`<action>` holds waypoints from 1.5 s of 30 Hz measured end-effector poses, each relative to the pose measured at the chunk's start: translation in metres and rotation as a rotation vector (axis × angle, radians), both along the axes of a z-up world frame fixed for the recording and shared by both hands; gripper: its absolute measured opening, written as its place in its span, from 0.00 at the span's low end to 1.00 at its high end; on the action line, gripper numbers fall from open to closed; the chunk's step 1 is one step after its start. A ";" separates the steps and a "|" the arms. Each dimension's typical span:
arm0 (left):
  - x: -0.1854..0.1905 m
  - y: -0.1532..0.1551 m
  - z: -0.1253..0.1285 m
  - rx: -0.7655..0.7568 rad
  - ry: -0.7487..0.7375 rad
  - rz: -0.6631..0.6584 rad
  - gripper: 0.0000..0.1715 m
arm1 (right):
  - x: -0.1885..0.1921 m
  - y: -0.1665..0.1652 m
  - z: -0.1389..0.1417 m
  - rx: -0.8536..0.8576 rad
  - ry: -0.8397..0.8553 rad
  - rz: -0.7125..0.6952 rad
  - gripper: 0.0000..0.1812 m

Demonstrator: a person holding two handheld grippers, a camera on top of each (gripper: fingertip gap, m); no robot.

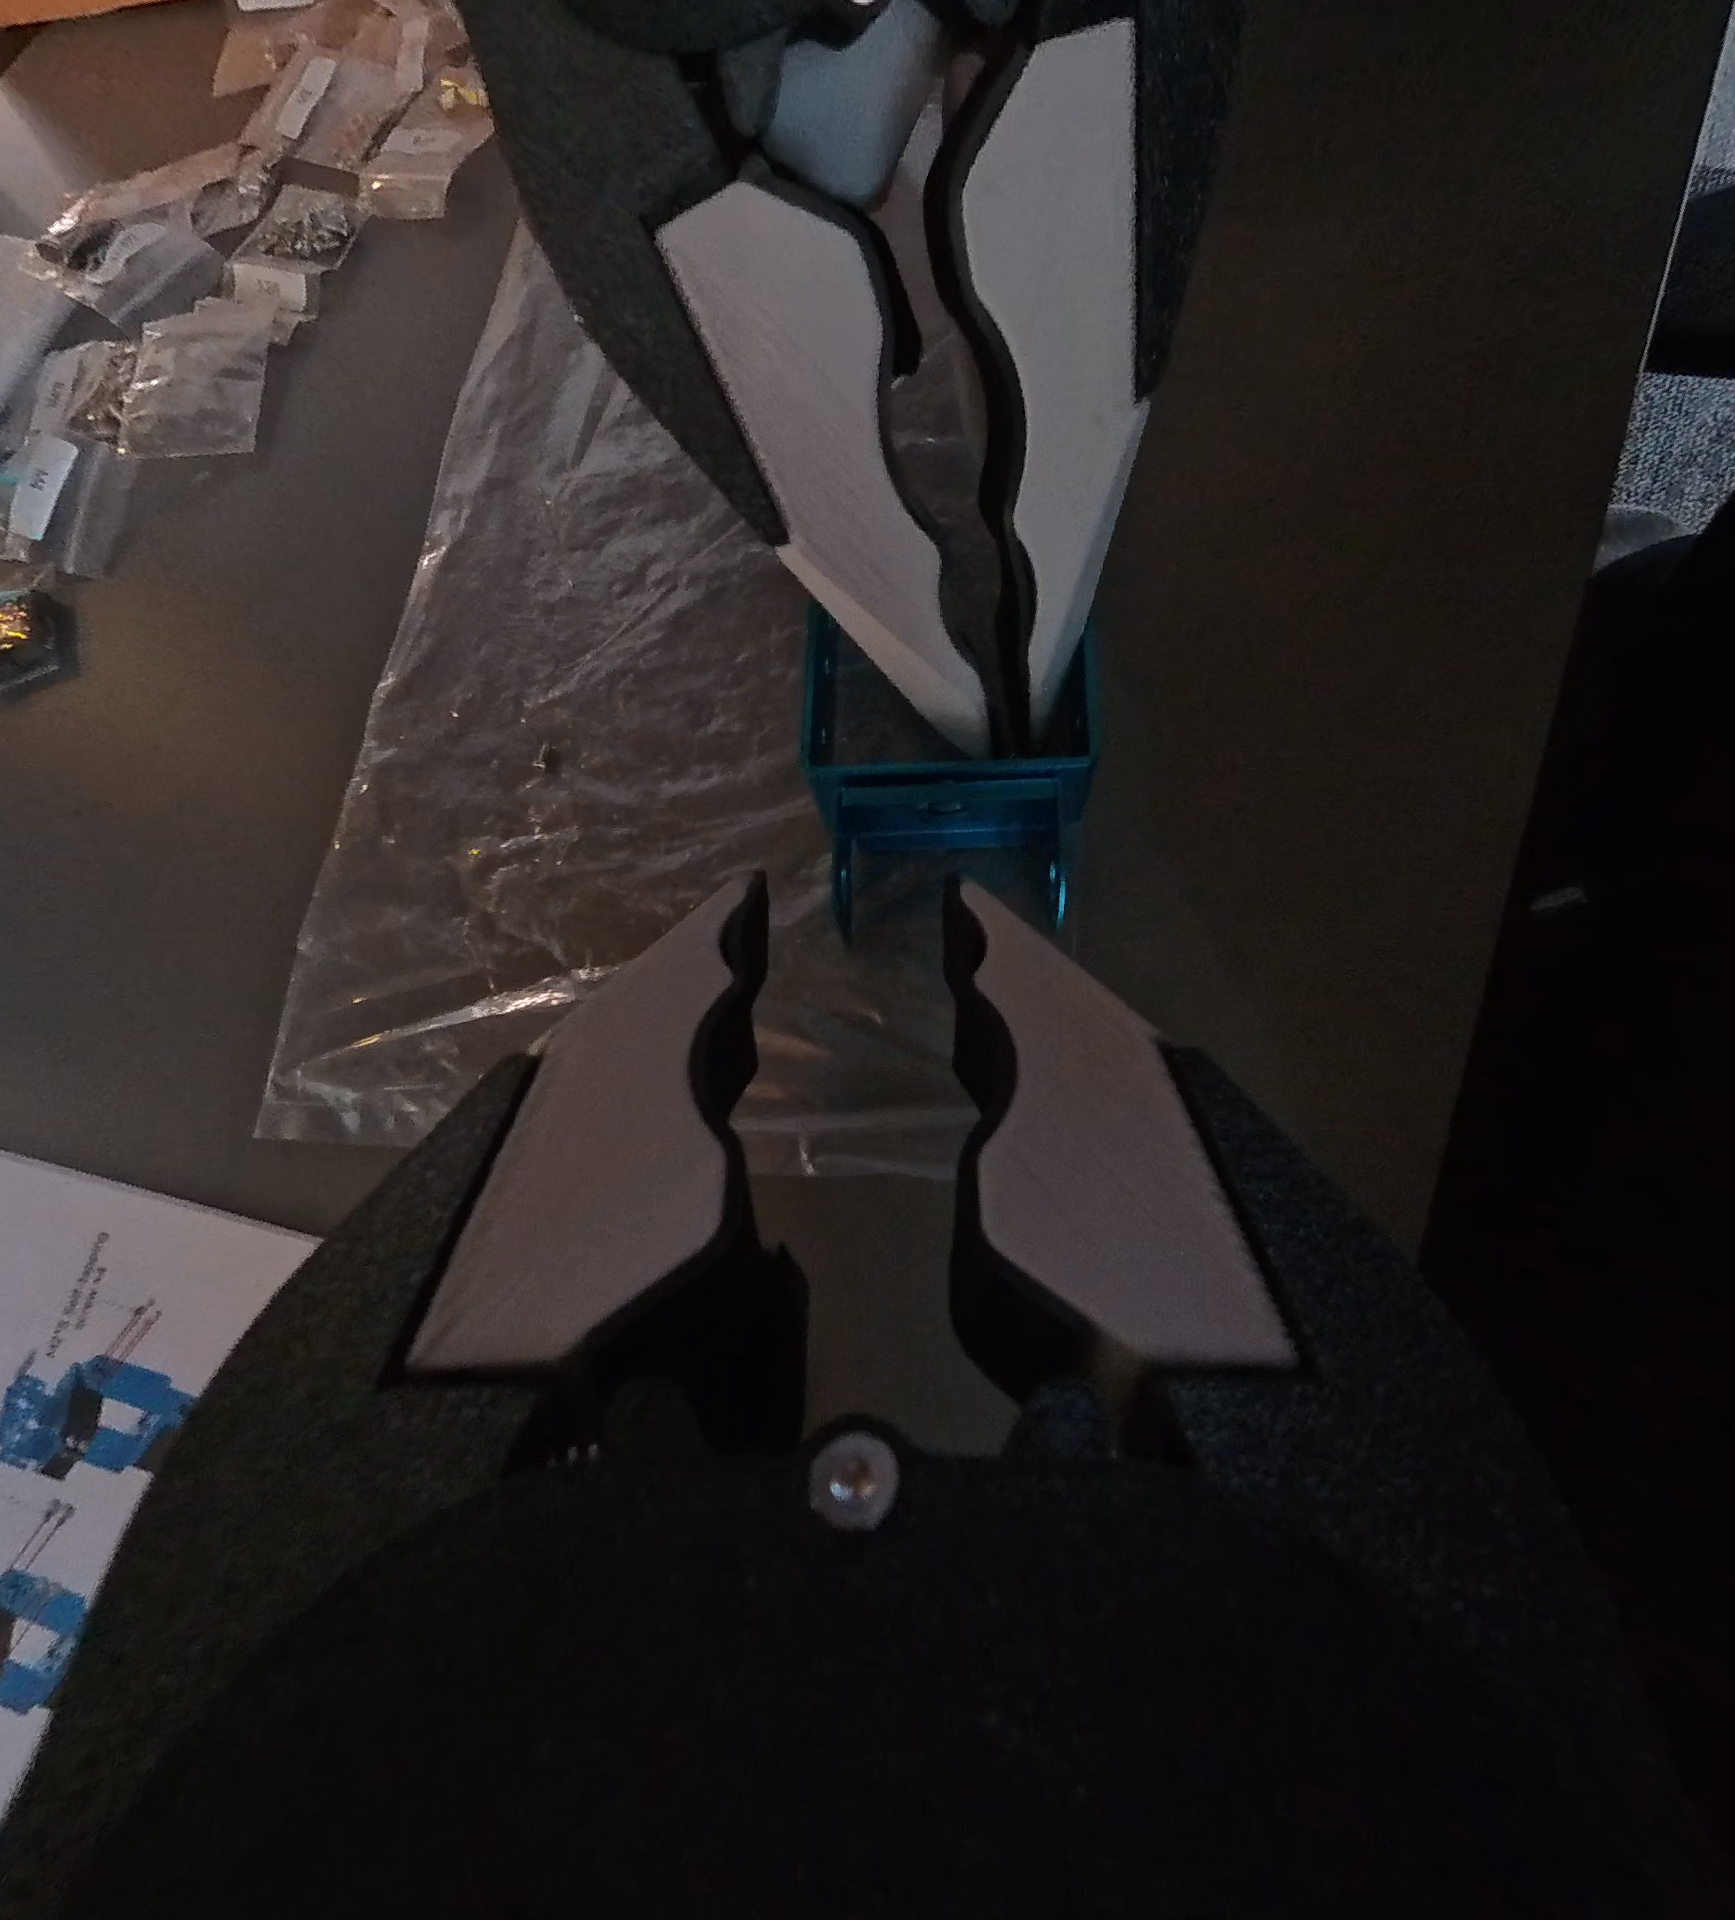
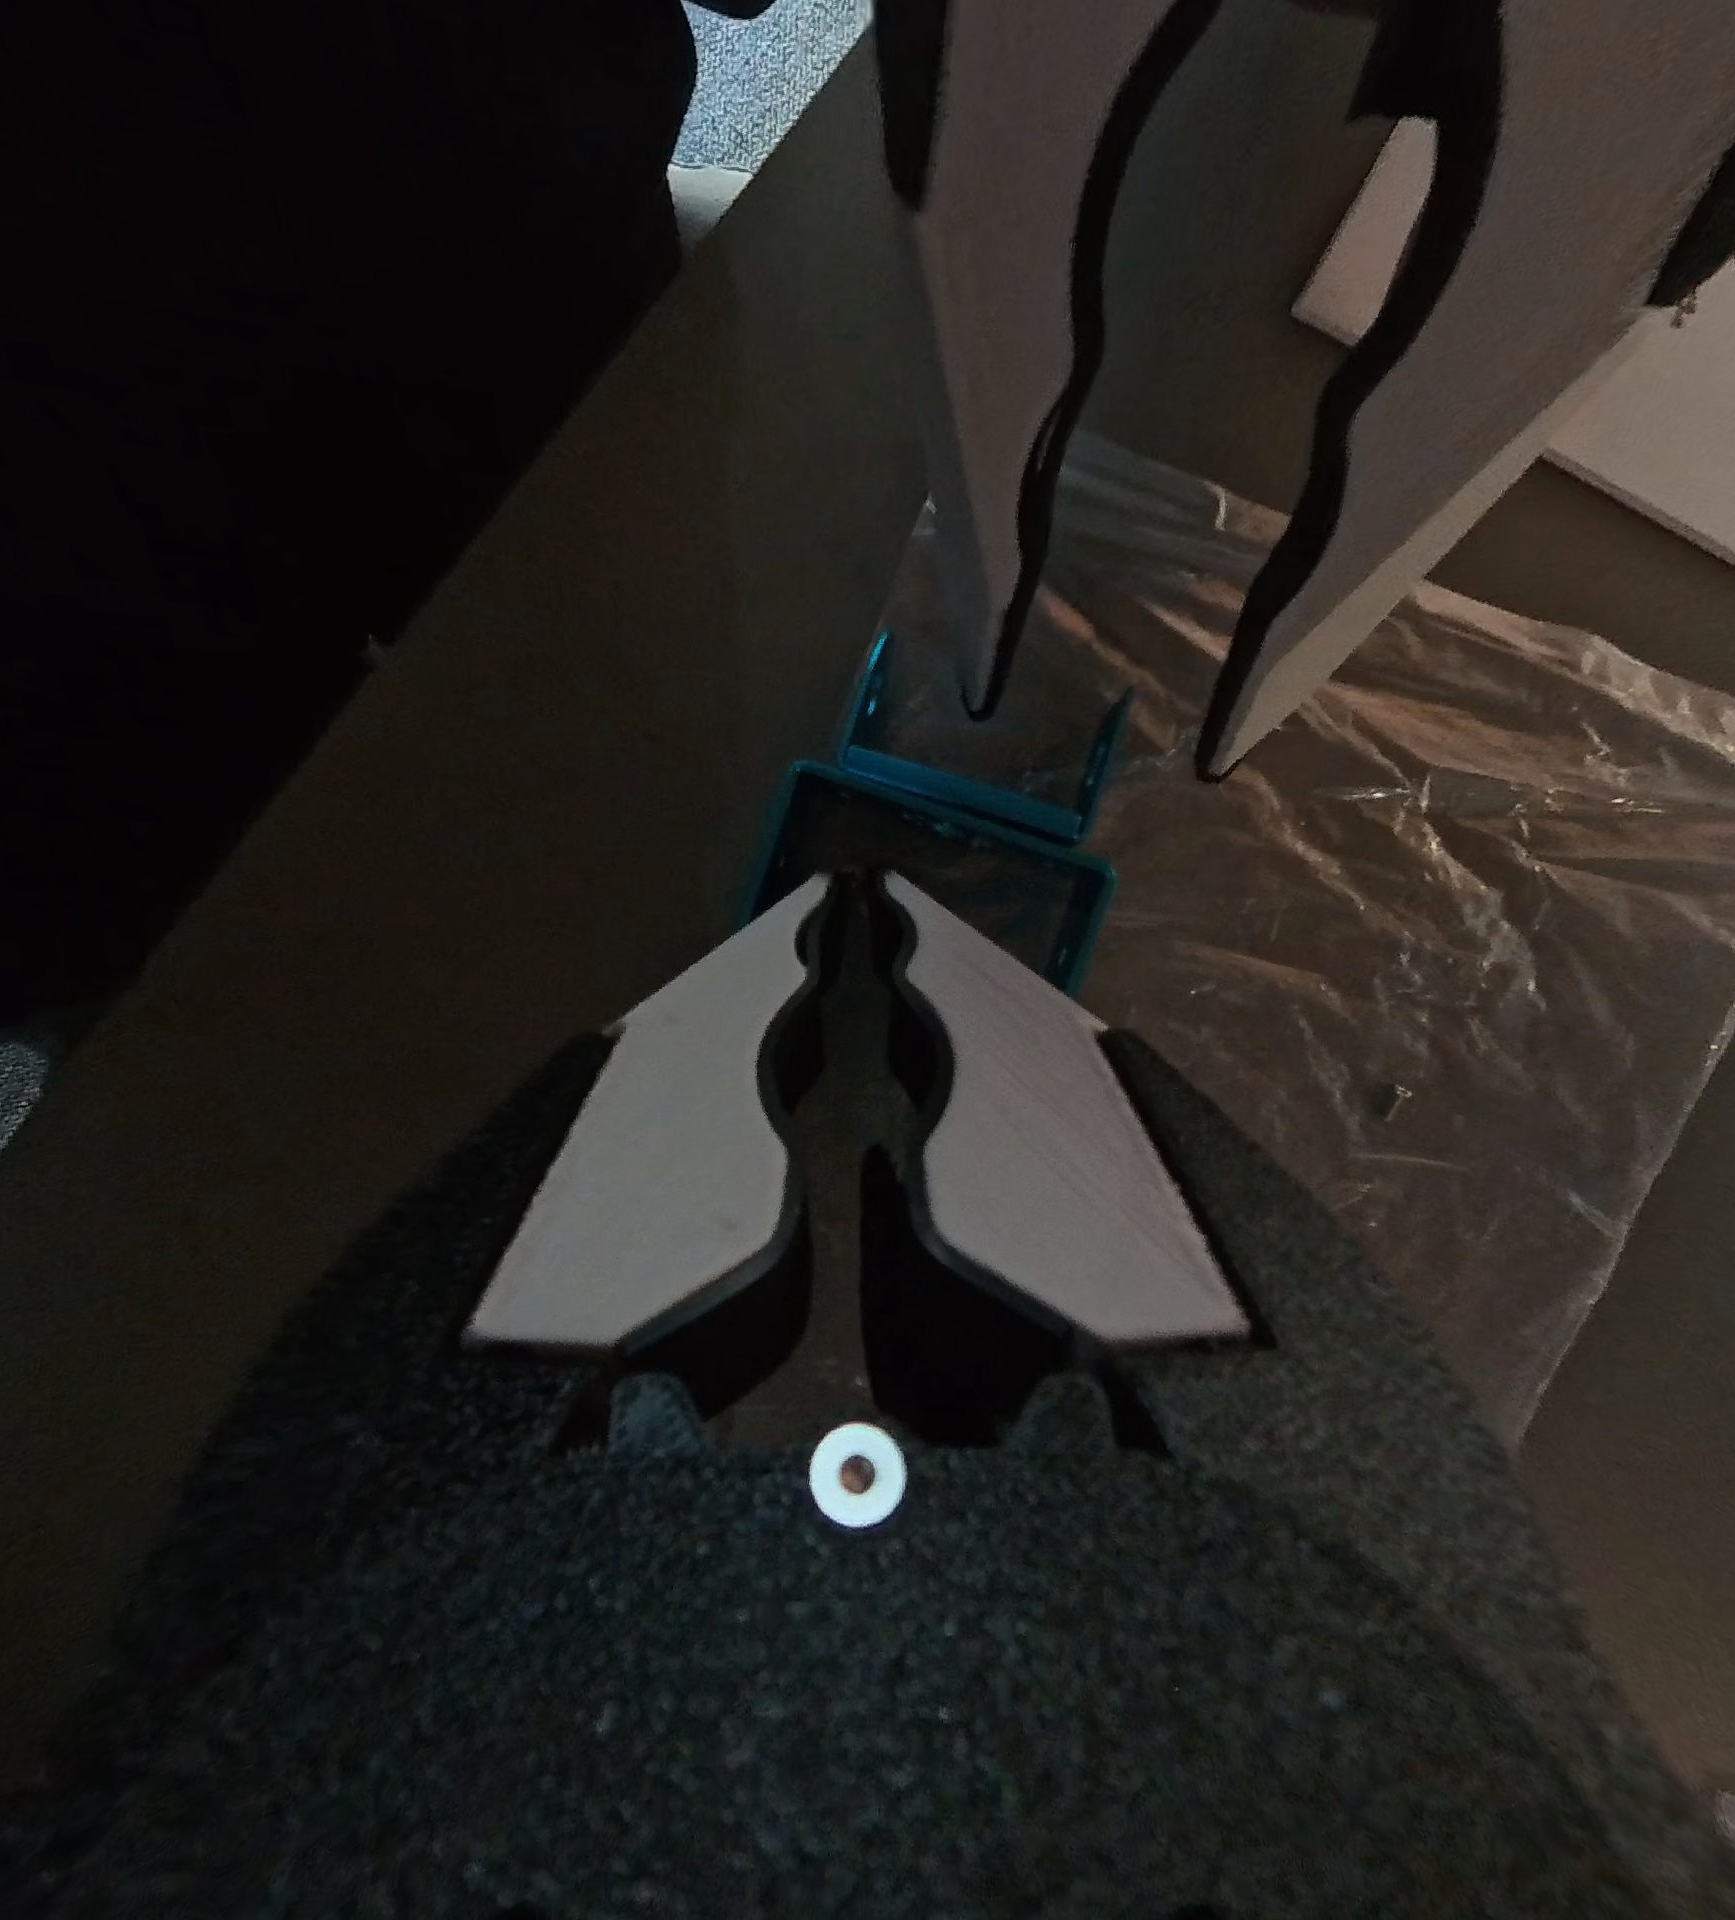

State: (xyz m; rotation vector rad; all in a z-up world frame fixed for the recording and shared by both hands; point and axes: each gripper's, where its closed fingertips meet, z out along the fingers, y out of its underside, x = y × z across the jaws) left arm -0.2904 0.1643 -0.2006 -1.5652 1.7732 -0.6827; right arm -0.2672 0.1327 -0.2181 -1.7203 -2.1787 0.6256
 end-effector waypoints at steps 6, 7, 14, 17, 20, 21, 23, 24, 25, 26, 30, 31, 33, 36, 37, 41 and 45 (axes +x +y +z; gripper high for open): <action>-0.002 0.000 -0.001 -0.004 0.003 0.016 0.19 | 0.000 -0.002 0.000 0.009 0.012 0.025 0.00; -0.002 0.000 -0.001 -0.003 0.002 0.019 0.19 | 0.000 -0.001 0.000 0.012 0.019 0.022 0.00; -0.004 0.000 0.002 0.004 -0.002 0.027 0.18 | 0.018 0.010 0.013 0.035 0.014 -0.048 0.00; -0.005 0.000 0.001 0.004 0.001 0.030 0.19 | 0.009 0.001 0.017 -0.022 0.067 -0.038 0.02; -0.006 0.000 0.003 0.006 -0.003 0.033 0.19 | 0.005 0.001 0.004 -0.002 0.023 -0.016 0.05; -0.007 -0.001 0.003 0.006 -0.005 0.034 0.19 | 0.003 0.002 0.002 0.003 0.020 -0.009 0.05; -0.009 -0.002 0.003 0.006 -0.007 0.038 0.19 | 0.000 0.000 0.000 -0.015 0.025 -0.002 0.05; -0.010 -0.002 0.003 0.004 -0.006 0.039 0.19 | -0.002 -0.001 0.001 -0.019 0.033 -0.001 0.05; -0.011 -0.003 0.003 0.003 -0.005 0.041 0.19 | -0.003 -0.002 0.002 -0.024 0.042 0.002 0.06; -0.012 -0.003 0.002 0.003 -0.005 0.042 0.19 | -0.003 -0.003 0.003 -0.023 0.048 0.002 0.07; -0.013 -0.003 0.002 0.001 -0.005 0.046 0.19 | -0.004 -0.003 0.001 -0.005 0.040 0.003 0.07; -0.013 -0.003 0.002 0.000 -0.005 0.044 0.19 | -0.004 -0.002 0.000 0.005 0.035 0.002 0.07; -0.012 -0.004 0.003 0.002 -0.006 0.040 0.19 | -0.004 -0.003 0.000 0.005 0.038 0.001 0.06; -0.011 -0.005 0.003 0.003 -0.005 0.035 0.19 | -0.004 -0.004 0.000 -0.012 0.040 0.000 0.04; -0.011 -0.005 0.003 0.004 -0.004 0.035 0.19 | -0.003 -0.005 0.000 -0.018 0.039 -0.001 0.02; -0.012 -0.006 0.002 0.001 -0.003 0.037 0.19 | -0.002 -0.006 0.001 -0.016 0.035 -0.004 0.02; -0.010 -0.005 0.002 0.003 -0.003 0.038 0.19 | 0.002 -0.001 0.006 0.014 0.046 -0.022 0.02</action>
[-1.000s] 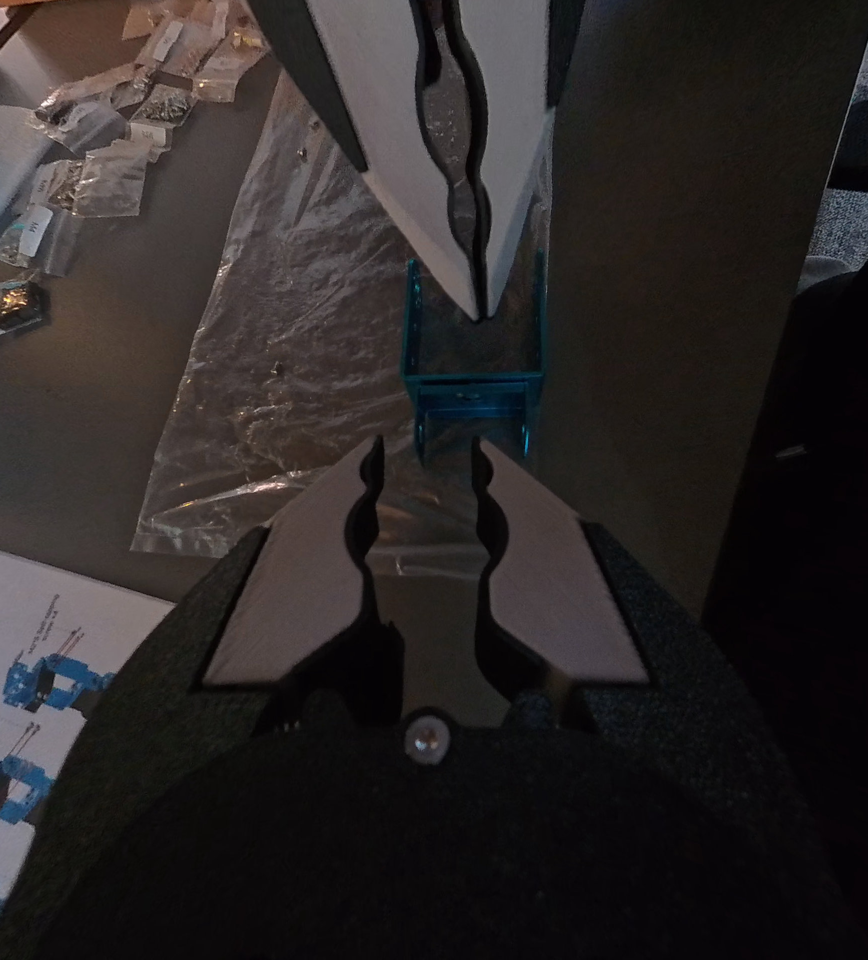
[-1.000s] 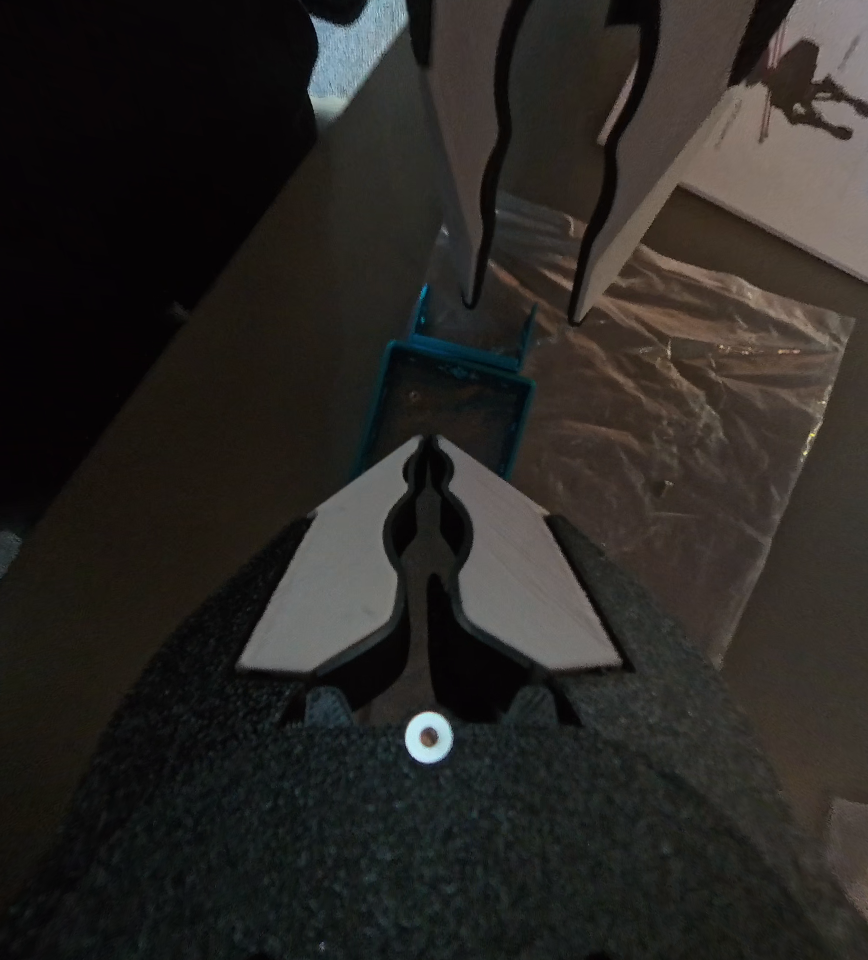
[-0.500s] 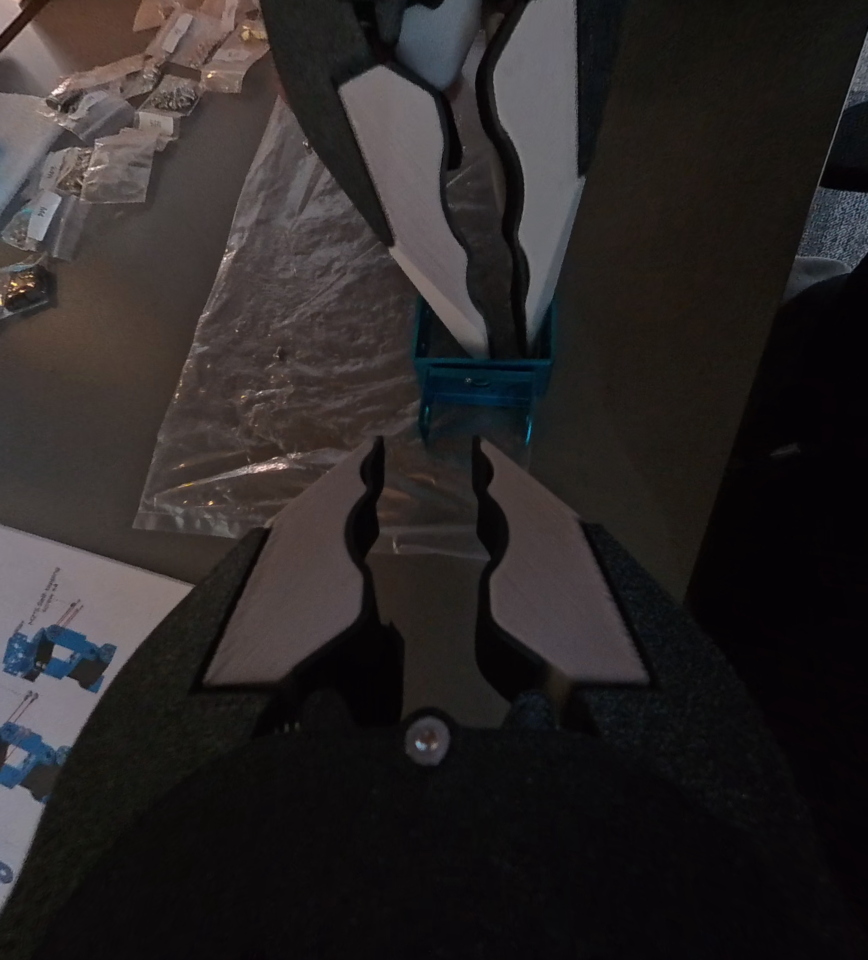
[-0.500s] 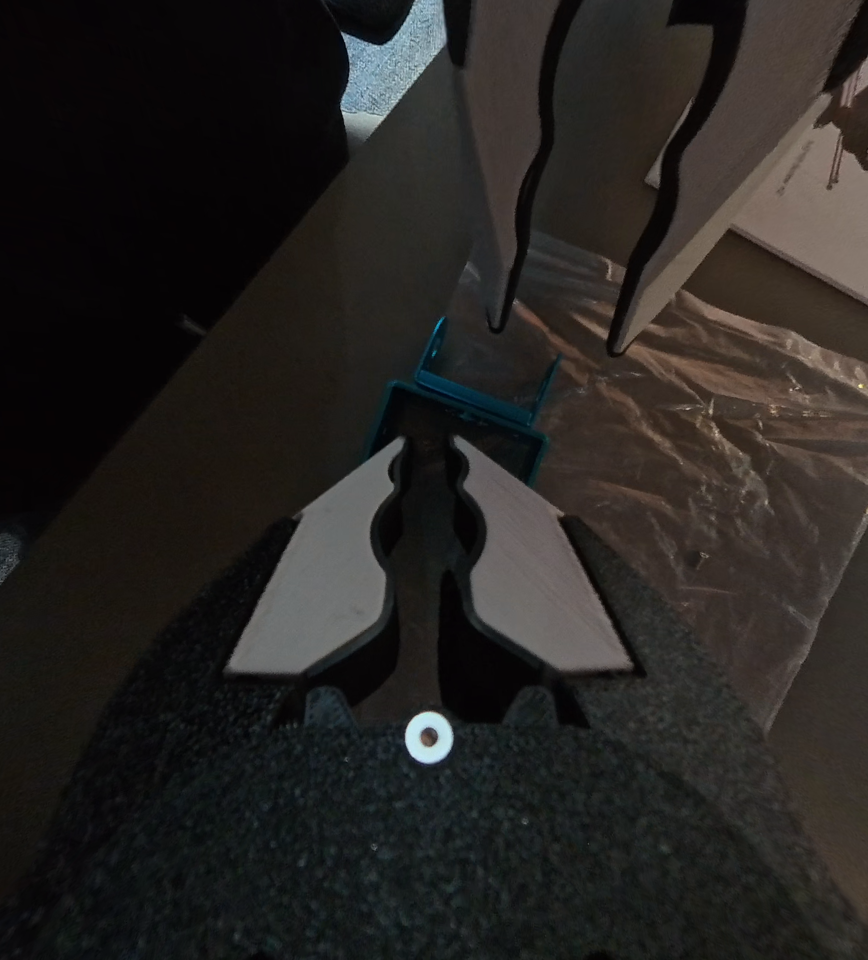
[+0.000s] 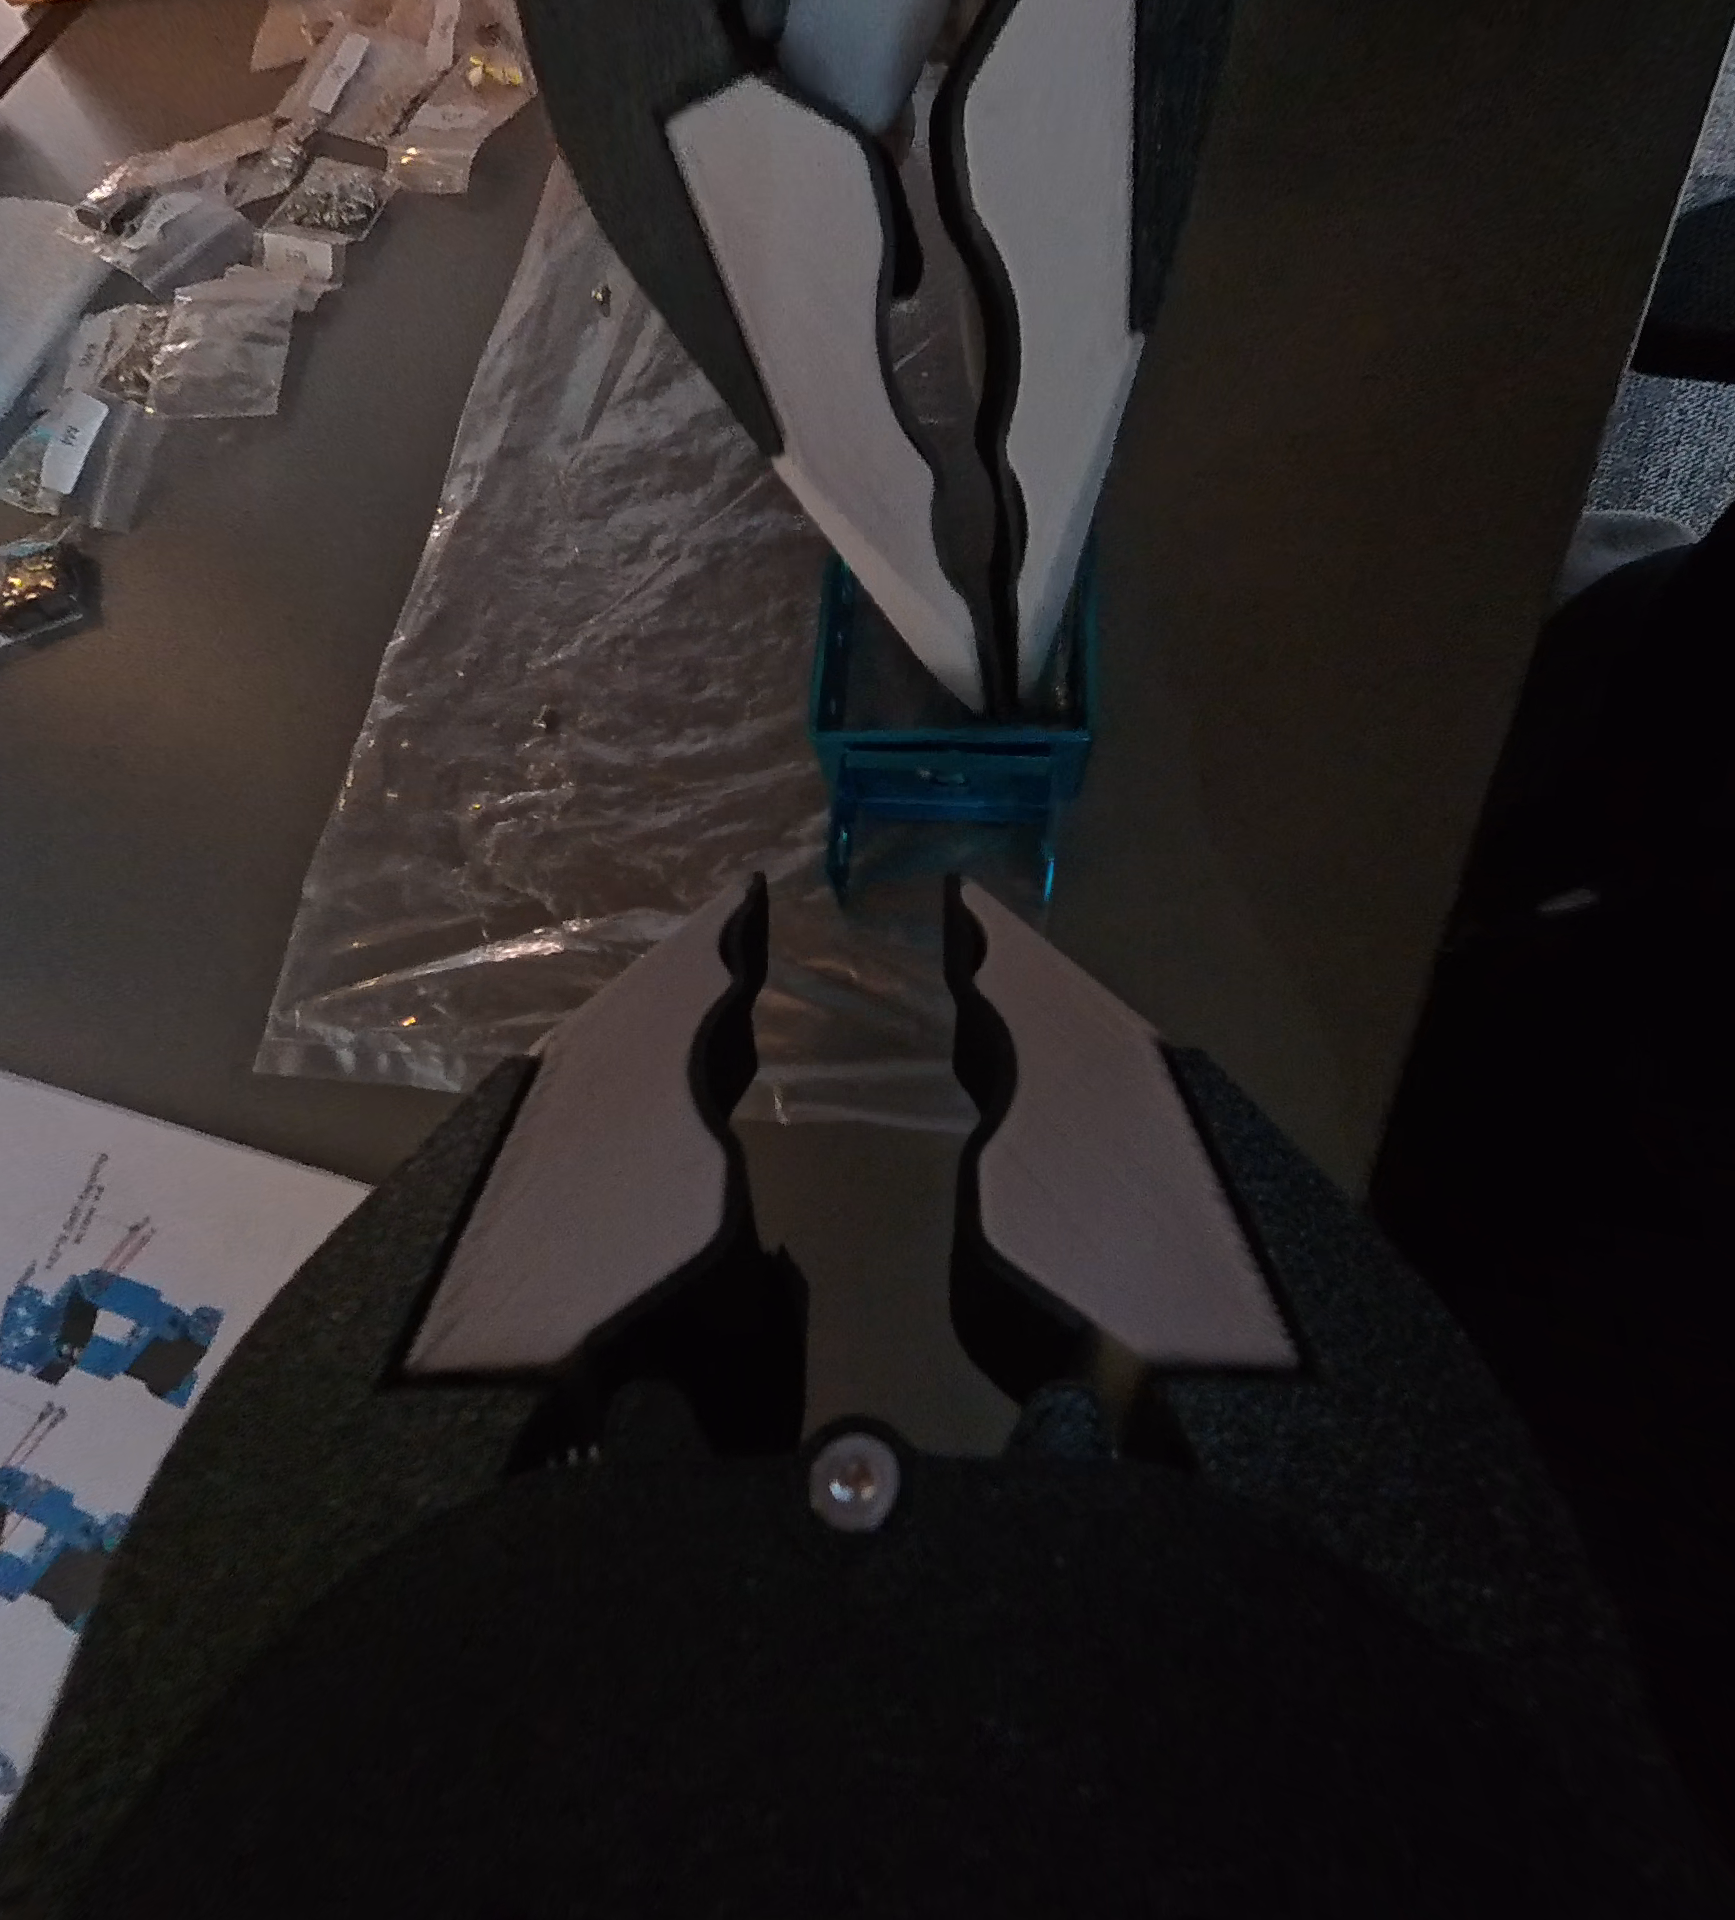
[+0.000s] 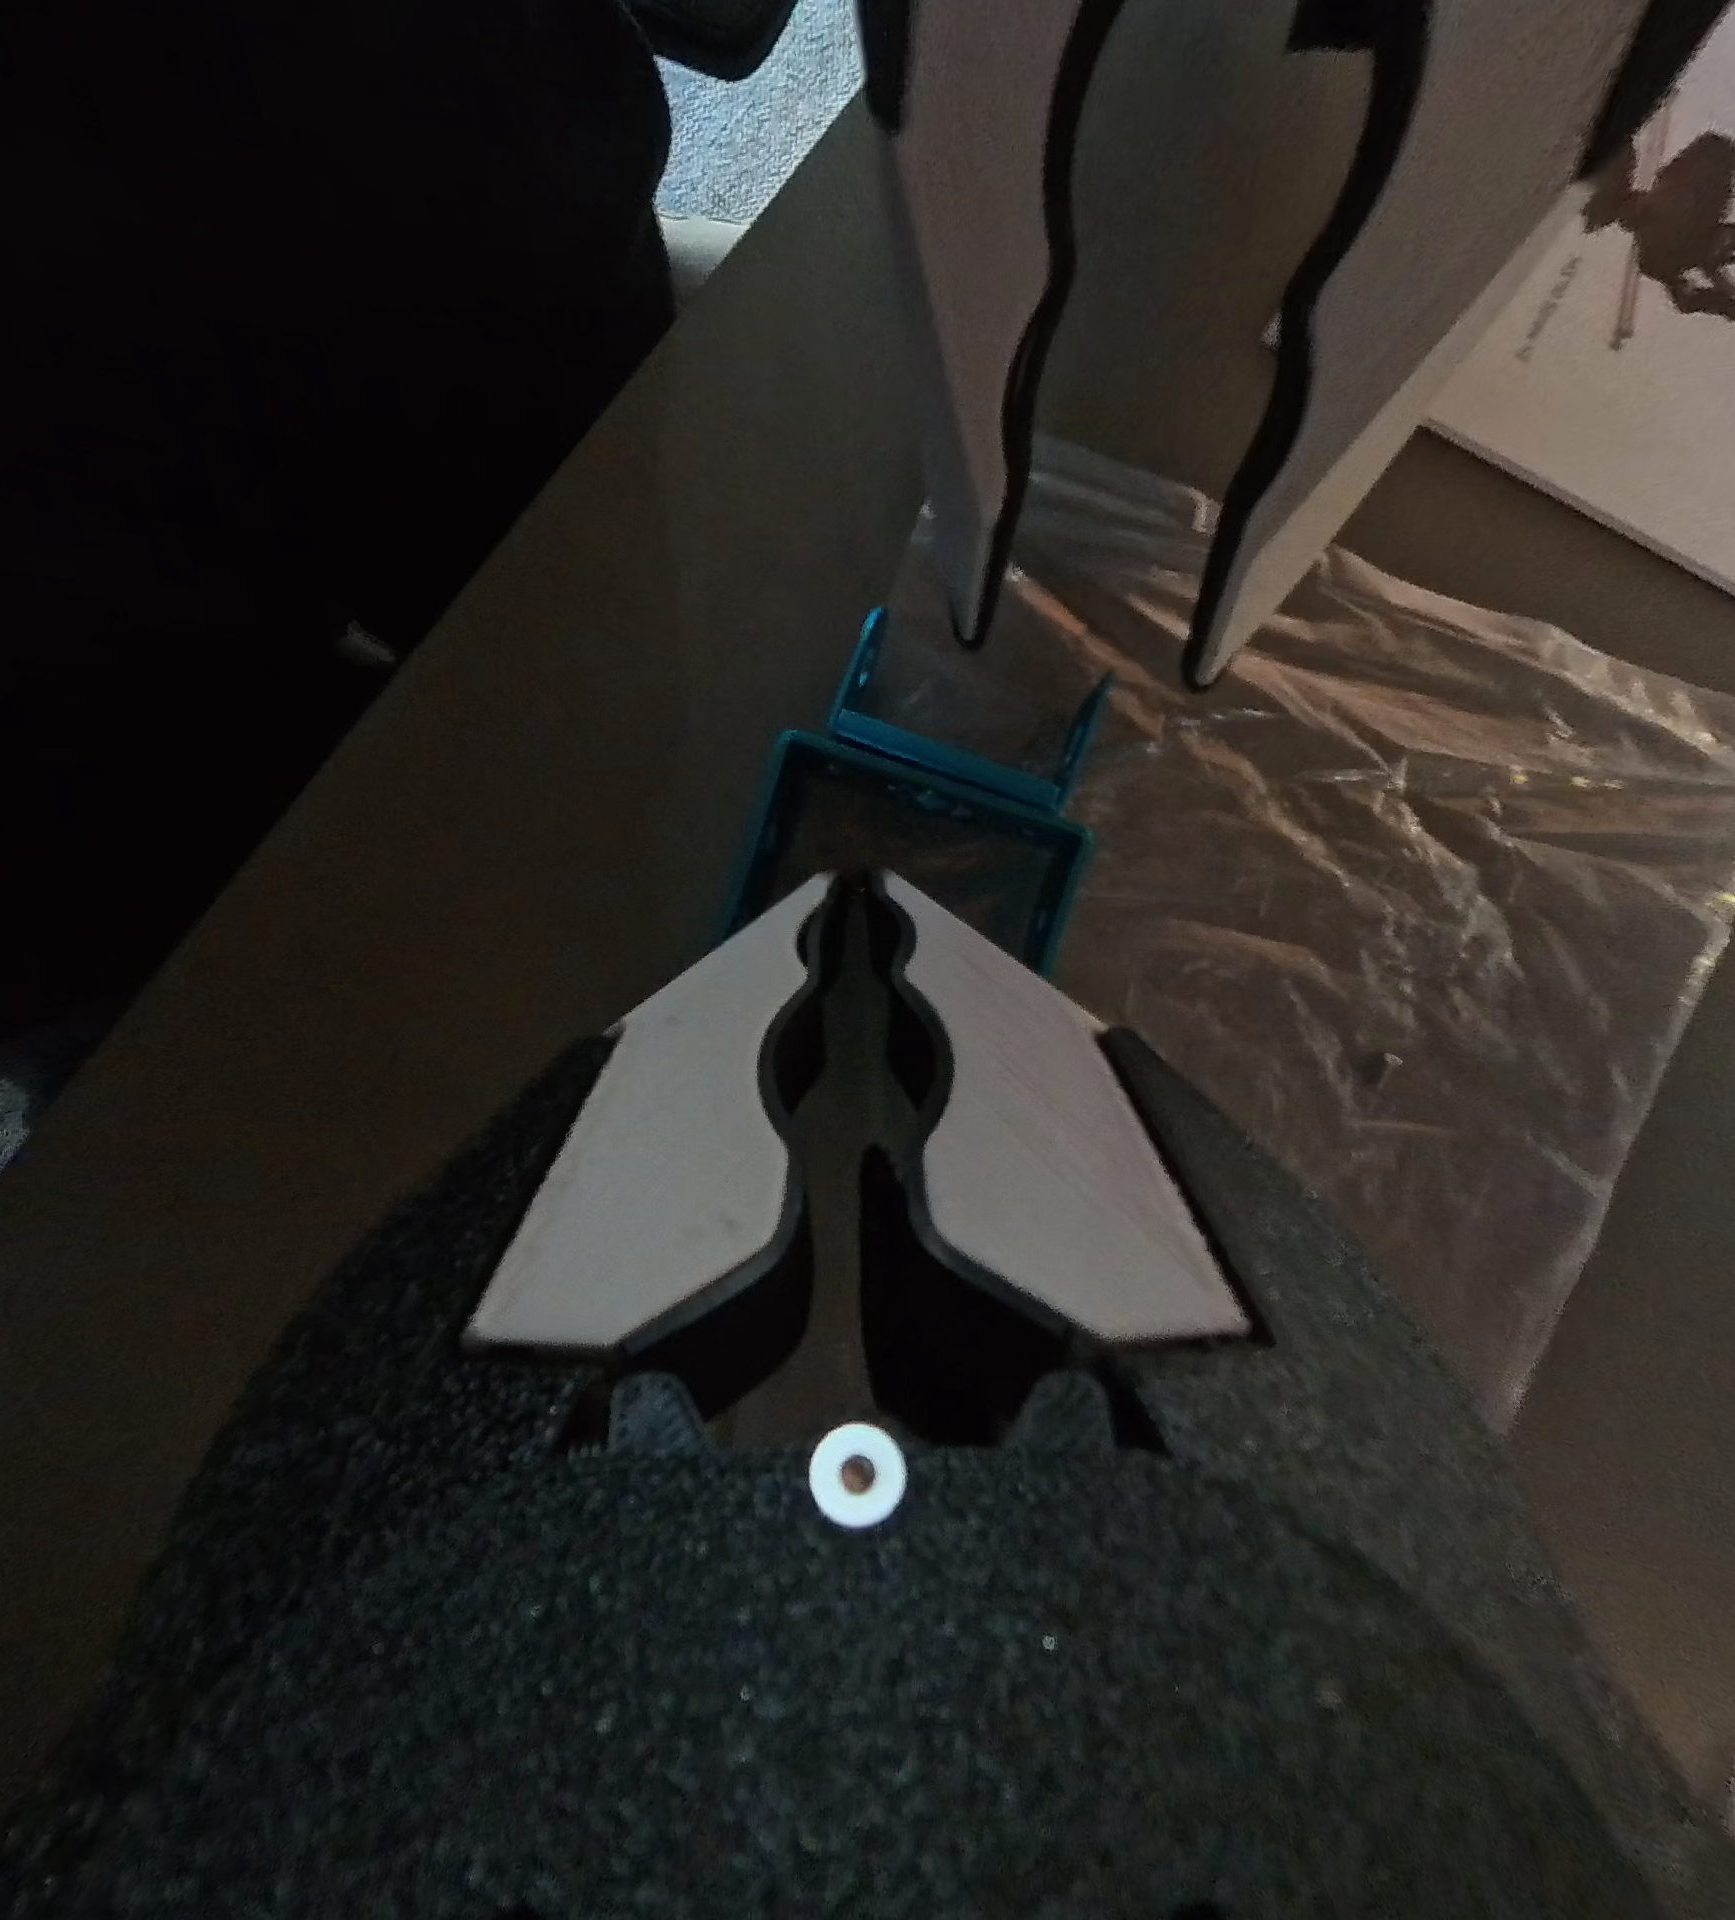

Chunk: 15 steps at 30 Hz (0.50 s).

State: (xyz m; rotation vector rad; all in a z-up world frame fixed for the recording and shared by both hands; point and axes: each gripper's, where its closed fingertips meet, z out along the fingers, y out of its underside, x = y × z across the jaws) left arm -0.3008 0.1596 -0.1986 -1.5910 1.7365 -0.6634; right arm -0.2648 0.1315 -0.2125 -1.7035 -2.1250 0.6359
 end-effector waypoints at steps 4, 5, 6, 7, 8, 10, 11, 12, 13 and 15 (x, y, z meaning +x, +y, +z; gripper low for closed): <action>0.005 0.004 -0.001 0.002 0.000 -0.003 0.19 | 0.003 0.011 0.010 0.023 0.062 -0.066 0.02; 0.007 0.004 -0.001 0.000 -0.001 -0.006 0.19 | 0.001 0.012 0.013 0.026 0.096 -0.074 0.02; 0.008 0.004 -0.001 -0.002 -0.002 -0.011 0.19 | -0.002 0.012 0.017 0.031 0.138 -0.082 0.02; 0.010 0.004 -0.001 -0.002 -0.002 -0.017 0.19 | -0.006 0.013 0.021 0.036 0.177 -0.092 0.02; 0.012 0.003 -0.001 0.001 -0.001 -0.023 0.19 | -0.009 0.012 0.022 0.035 0.197 -0.095 0.02; 0.014 0.004 -0.001 0.006 0.003 -0.031 0.19 | -0.010 0.014 0.023 0.064 0.211 -0.105 0.02; 0.015 0.003 -0.001 0.004 0.002 -0.036 0.19 | -0.010 0.015 0.024 0.082 0.219 -0.113 0.02; 0.017 0.003 -0.001 0.000 0.000 -0.040 0.19 | -0.010 0.016 0.025 0.085 0.229 -0.121 0.02; 0.018 0.003 -0.001 -0.001 -0.001 -0.044 0.19 | -0.010 0.015 0.024 0.067 0.228 -0.126 0.02; 0.020 0.003 -0.001 0.004 0.000 -0.050 0.19 | -0.011 0.017 0.022 0.061 0.228 -0.147 0.02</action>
